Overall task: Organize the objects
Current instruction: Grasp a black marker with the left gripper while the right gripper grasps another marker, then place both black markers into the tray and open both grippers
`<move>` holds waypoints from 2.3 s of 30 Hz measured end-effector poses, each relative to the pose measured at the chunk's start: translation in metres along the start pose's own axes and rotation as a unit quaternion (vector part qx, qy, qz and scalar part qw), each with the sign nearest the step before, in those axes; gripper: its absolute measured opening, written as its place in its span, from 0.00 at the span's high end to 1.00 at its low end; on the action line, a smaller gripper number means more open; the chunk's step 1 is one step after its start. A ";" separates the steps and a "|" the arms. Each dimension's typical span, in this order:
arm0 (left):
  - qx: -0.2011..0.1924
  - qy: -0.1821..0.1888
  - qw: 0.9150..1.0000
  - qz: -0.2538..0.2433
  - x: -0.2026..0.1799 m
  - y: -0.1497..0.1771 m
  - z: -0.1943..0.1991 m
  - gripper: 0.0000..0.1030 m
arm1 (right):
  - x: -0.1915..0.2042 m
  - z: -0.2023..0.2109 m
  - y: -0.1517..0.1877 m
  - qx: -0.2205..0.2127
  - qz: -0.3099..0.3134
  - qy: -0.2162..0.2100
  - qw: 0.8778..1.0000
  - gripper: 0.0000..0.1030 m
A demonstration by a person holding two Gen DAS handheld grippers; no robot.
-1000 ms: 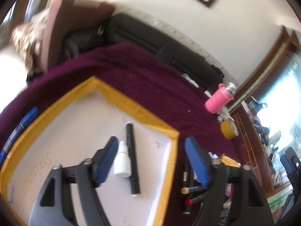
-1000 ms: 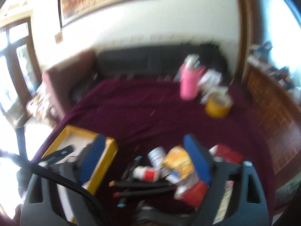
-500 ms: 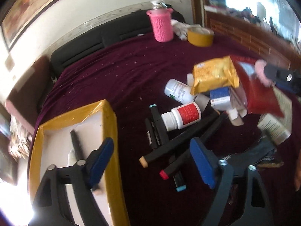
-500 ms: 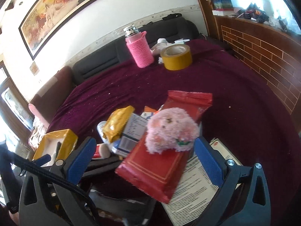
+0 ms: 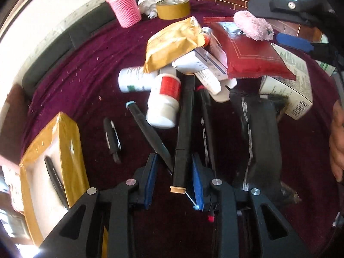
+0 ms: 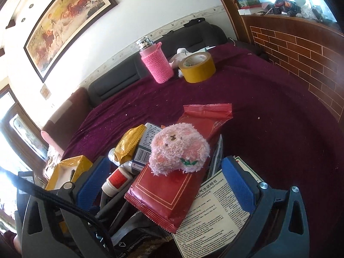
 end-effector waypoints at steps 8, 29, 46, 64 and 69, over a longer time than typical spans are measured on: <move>-0.013 -0.039 0.999 -0.022 -0.010 -0.017 -0.012 0.74 | -0.003 -0.003 0.002 0.000 0.001 0.013 1.000 0.00; -0.073 0.073 0.986 0.131 -0.008 0.067 0.043 0.89 | 0.002 -0.011 0.012 0.006 0.037 0.050 0.998 0.00; -0.150 0.078 0.968 0.183 -0.012 0.065 0.063 0.89 | 0.002 -0.014 0.012 -0.002 0.058 0.071 0.996 0.00; -0.295 0.089 0.907 0.288 0.090 0.153 0.184 0.89 | 0.146 -0.055 0.096 0.200 0.299 0.053 0.931 0.35; -0.298 0.094 0.897 0.312 0.107 0.174 0.178 0.89 | 0.150 -0.085 0.094 0.182 0.304 0.100 0.930 0.56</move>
Point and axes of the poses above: each gripper's, at about its wrist camera, not at the fingertips, and z roughly against the way its jaws point, x to its left, y to its underside, the point moved 7 cm from there along -z, roughly the way its jaws point, and after that the axes turned 12 degrees about y, right-handed, at the moved point
